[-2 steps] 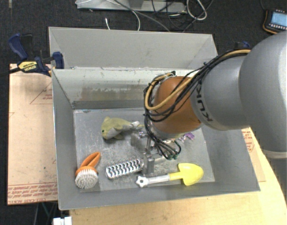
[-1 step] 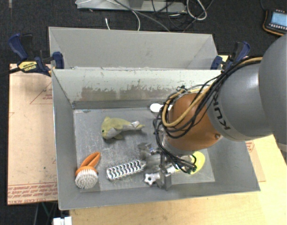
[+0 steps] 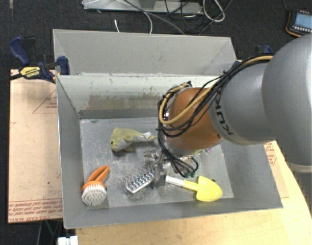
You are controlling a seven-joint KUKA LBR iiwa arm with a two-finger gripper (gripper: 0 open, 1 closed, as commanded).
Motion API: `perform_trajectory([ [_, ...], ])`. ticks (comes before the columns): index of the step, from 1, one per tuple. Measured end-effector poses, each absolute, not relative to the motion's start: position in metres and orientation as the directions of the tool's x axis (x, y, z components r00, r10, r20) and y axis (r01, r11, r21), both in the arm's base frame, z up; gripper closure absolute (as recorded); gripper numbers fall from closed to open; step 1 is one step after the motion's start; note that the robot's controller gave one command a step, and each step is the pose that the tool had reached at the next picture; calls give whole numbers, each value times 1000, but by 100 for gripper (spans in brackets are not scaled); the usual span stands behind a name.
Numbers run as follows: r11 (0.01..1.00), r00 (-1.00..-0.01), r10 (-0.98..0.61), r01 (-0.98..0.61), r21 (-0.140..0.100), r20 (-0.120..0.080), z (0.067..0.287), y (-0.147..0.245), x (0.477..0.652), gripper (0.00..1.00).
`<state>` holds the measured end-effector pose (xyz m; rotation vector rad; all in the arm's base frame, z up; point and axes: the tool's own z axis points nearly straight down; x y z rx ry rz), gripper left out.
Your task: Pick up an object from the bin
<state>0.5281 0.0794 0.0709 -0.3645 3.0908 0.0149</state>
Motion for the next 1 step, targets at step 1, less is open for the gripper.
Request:
perform_trajectory([
  [1, 973, -972, -232, -232, 6, -30, 71, 79, 528, 100],
])
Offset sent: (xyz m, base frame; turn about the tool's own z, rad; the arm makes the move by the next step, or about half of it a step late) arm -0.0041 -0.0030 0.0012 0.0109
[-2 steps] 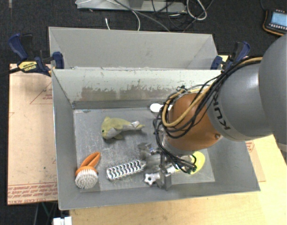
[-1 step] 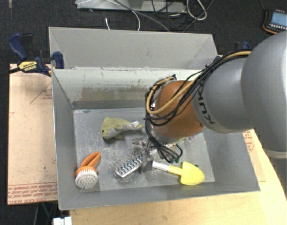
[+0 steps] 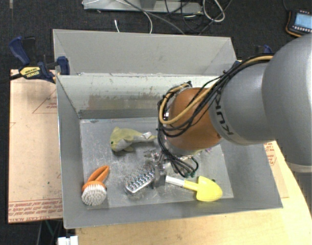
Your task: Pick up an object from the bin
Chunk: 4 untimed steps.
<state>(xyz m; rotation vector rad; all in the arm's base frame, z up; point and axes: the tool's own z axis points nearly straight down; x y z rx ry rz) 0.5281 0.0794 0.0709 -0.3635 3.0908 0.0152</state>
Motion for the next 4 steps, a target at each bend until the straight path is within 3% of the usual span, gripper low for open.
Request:
perform_trajectory([
  [2, 971, -971, -238, -239, 7, -34, 73, 71, 531, 100],
  [4, 974, -974, -225, -226, 9, -36, 73, 75, 523, 100],
])
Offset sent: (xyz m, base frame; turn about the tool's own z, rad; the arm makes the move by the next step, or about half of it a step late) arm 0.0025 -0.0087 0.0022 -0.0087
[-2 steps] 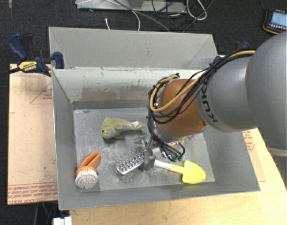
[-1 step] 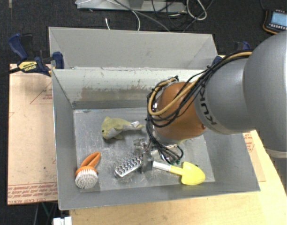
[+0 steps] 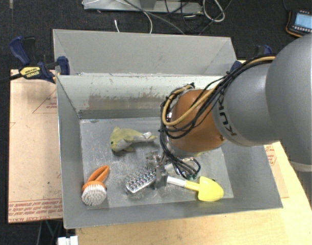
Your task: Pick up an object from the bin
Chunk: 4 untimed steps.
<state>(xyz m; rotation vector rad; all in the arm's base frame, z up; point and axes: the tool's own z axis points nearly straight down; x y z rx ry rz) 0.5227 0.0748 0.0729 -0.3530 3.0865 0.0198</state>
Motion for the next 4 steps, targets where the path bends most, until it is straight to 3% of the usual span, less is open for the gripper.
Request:
perform_trajectory([
  [1, 970, -969, -243, -244, 9, -34, 161, 60, 522, 100],
  [2, 970, -970, -242, -242, 10, -35, 92, 70, 531, 100],
  [3, 967, -967, -252, -253, 9, -32, 145, 64, 537, 100],
  [4, 967, -967, -253, -253, 8, -43, 174, 64, 538, 100],
])
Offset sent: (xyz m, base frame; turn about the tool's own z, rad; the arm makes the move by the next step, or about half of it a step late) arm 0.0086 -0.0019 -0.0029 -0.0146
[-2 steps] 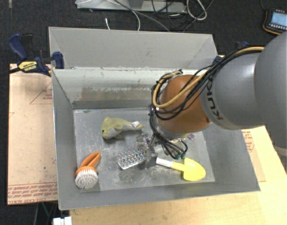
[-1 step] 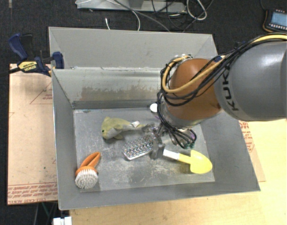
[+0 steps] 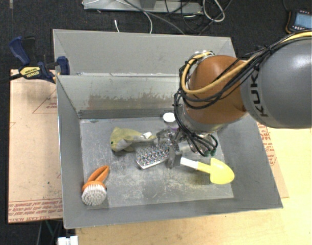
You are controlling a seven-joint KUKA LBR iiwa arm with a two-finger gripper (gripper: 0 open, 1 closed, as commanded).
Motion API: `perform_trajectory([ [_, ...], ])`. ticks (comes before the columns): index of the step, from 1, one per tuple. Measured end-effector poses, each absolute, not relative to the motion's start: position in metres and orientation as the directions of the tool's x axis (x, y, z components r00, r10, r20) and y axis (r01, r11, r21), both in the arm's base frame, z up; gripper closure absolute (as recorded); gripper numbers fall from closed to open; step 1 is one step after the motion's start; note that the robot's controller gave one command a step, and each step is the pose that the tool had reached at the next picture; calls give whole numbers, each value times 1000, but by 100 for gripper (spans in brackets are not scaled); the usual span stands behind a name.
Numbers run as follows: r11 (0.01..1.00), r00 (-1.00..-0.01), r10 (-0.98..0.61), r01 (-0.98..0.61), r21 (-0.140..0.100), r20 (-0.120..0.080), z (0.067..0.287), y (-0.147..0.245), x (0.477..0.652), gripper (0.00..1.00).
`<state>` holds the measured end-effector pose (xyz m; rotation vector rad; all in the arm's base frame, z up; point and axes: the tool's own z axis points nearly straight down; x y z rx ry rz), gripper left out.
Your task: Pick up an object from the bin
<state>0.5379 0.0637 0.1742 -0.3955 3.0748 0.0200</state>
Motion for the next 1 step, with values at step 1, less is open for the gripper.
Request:
perform_trajectory([
  [1, 981, -981, -193, -194, 12, -34, 118, 50, 530, 100],
])
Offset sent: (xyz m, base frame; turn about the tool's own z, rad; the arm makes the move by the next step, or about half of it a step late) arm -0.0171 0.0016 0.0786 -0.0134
